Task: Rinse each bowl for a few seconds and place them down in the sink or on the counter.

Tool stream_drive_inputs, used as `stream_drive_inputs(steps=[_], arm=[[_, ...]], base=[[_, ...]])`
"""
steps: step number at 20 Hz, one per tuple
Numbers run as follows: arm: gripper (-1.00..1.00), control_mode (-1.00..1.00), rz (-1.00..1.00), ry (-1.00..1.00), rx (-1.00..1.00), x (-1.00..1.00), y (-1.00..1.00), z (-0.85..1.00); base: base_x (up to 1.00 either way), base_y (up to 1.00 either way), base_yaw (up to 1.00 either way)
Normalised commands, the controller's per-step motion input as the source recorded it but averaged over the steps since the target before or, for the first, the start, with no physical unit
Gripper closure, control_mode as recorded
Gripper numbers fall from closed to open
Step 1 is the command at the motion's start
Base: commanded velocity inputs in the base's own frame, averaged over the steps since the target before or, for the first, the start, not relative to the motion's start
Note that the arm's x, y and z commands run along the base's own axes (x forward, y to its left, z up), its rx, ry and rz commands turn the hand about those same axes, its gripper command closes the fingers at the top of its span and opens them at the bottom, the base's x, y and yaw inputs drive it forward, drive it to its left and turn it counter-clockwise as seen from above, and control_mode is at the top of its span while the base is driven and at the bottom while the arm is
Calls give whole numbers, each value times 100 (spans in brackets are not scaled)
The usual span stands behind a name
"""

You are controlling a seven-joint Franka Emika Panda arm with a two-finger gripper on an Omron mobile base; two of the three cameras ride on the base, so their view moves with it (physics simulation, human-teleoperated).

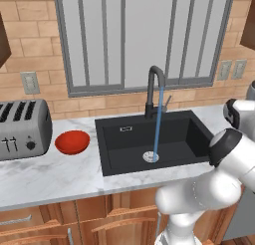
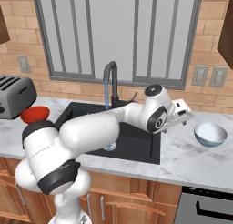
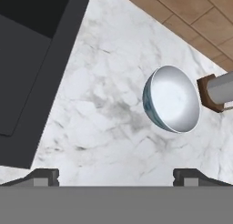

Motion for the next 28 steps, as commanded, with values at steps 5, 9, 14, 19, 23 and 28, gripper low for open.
stream_drive_inputs(steps=[5,9,14,19,23,28], arm=[[-100,-100,2,0,1,11,-16,-14],[-100,-100,1,0,0,9,-17,-12],[-100,-100,1,0,0,8,-16,-10],[-100,-100,1,0,0,9,-15,-10],[-100,-100,2,0,0,13,-17,-8],[-100,-100,3,0,0,16,-20,-6]], base=[[0,0,0],[0,0,0],[0,0,0],[0,0,0],[0,0,0],[0,0,0]])
